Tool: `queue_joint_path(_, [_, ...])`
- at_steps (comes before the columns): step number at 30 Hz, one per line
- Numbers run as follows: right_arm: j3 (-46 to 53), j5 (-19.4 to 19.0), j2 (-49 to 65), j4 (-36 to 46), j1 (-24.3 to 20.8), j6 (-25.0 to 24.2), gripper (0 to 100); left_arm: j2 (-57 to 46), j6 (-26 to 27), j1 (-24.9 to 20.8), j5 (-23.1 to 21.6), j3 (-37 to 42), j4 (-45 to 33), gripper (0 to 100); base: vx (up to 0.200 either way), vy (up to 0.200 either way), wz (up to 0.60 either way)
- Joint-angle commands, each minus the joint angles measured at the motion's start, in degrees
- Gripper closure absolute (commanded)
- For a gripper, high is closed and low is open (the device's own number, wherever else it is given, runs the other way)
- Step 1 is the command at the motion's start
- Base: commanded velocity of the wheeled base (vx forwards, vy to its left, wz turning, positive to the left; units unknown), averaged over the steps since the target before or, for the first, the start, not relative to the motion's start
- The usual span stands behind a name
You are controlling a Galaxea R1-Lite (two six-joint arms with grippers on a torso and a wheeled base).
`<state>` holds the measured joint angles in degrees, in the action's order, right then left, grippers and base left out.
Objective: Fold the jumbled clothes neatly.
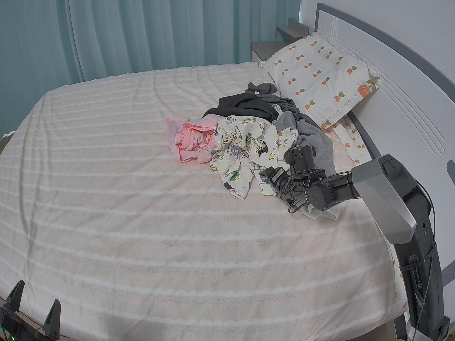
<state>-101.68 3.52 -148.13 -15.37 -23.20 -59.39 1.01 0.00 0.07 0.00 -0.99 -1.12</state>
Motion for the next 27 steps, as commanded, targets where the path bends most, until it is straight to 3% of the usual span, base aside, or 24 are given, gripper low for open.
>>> queue_joint_path(1, [0.4,0.5,0.6,0.8,-0.9,0.0,0,-0.7,0.0,0.0,0.0,0.6,0.0,0,0.000,0.000,0.00])
queue_joint_path(11, [-0.3,0.9,1.3,2.5,-2.5,-2.6,0,-0.7,0.0,0.0,0.0,0.6,0.0,0,0.000,0.000,0.00])
queue_joint_path(19, [-9.4,5.0,-4.9,2.6,0.4,-2.3,0,-0.7,0.0,0.0,0.0,0.6,0.0,0,0.000,0.000,0.00])
queue_joint_path(27, [-12.9,5.4,-8.1,2.9,0.3,-1.6,0,-0.7,0.0,0.0,0.0,0.6,0.0,0,0.000,0.000,0.00])
